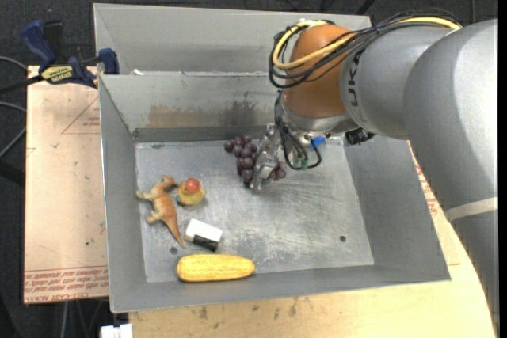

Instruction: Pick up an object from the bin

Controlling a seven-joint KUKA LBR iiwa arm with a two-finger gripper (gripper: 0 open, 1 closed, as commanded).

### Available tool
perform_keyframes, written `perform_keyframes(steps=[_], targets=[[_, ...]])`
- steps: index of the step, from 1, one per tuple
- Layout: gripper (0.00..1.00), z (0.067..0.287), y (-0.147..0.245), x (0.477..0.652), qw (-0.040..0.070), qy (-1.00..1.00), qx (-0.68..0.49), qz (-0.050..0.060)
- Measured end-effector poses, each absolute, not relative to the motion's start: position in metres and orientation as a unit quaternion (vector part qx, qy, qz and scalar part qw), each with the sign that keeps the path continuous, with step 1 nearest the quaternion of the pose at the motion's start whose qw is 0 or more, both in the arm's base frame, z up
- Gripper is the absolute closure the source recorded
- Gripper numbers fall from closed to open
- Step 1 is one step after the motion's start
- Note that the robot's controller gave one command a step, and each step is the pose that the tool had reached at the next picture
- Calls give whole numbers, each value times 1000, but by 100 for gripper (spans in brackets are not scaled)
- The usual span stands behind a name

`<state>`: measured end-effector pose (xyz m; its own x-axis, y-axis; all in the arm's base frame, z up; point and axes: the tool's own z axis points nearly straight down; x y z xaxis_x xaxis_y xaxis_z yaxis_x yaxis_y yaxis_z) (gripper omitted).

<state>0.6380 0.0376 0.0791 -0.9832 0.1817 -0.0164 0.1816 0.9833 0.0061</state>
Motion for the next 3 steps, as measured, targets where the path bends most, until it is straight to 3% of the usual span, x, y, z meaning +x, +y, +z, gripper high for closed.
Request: perform_keyframes(steps=[3], targets=[[100,97,37,636,0,996,91,1]])
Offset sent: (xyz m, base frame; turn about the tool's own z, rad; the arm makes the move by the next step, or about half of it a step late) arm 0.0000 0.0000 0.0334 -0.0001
